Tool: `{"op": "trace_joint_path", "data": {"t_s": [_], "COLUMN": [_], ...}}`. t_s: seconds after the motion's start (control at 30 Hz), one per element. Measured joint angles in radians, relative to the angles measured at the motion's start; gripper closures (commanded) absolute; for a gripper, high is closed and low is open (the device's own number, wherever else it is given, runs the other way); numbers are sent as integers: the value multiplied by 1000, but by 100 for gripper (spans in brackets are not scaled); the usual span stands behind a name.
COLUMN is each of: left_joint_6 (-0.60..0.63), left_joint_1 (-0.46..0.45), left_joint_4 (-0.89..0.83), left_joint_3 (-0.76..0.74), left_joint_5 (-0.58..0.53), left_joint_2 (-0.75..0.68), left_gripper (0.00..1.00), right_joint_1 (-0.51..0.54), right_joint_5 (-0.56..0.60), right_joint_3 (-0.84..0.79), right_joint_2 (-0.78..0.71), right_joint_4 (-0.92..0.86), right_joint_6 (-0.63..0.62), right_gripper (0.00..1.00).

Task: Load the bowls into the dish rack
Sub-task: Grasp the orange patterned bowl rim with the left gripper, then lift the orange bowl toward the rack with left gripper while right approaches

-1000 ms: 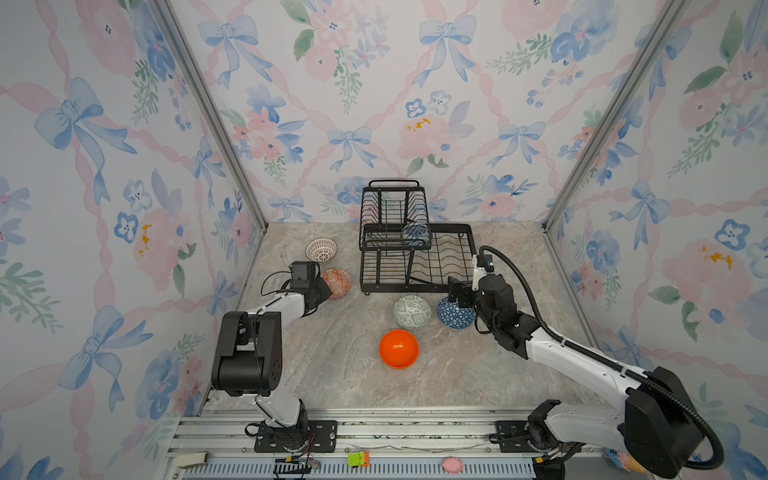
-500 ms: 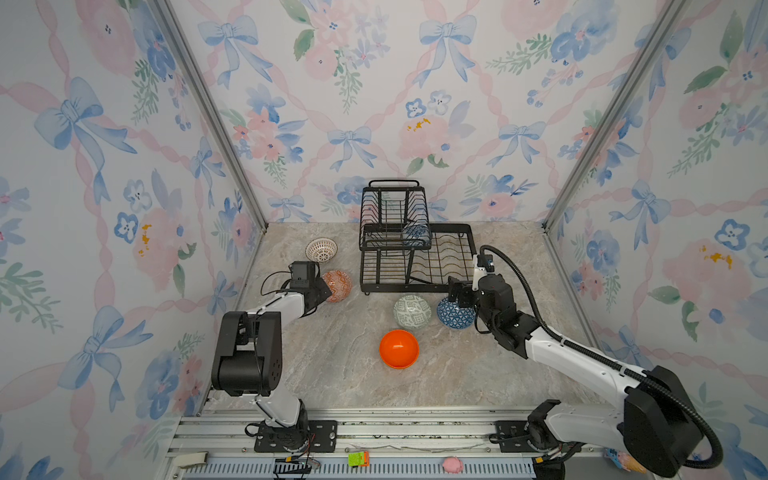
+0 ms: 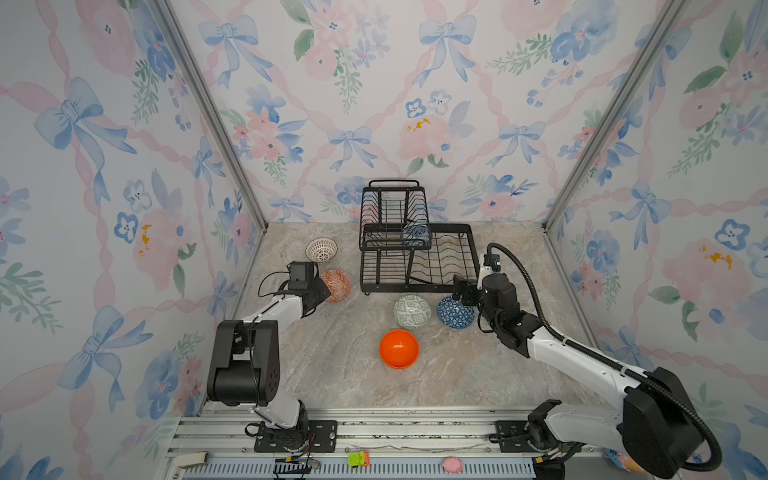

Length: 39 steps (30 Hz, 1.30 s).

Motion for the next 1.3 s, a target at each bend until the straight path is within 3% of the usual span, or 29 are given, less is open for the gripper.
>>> {"op": "trace_joint_path", "data": {"t_s": [0.37,0.63,1.1,1.3], "left_joint_6": [-19,-53,-74,-76], "left_joint_1": [0,0,-5,-67], "left_joint_4": [16,50,107,138], "left_joint_3": [-40,-40,23,122], "left_joint_5": [-9,-6,-7,-27], "left_joint_2": [-182,-301,-391,-387], "left_gripper": [100,100,100,100], "right_joint_1": [-38,-73,-78,-78], "right_joint_5": [54,95,27,-31], "right_joint_3": [-17,-1,298,399], "right_joint_2": [-16,-114,-90,-33], "right_joint_4": [-8,-82,-293,-322], "right_joint_6": [45,64,93,156], "right_gripper": [3,3,3,3]}}
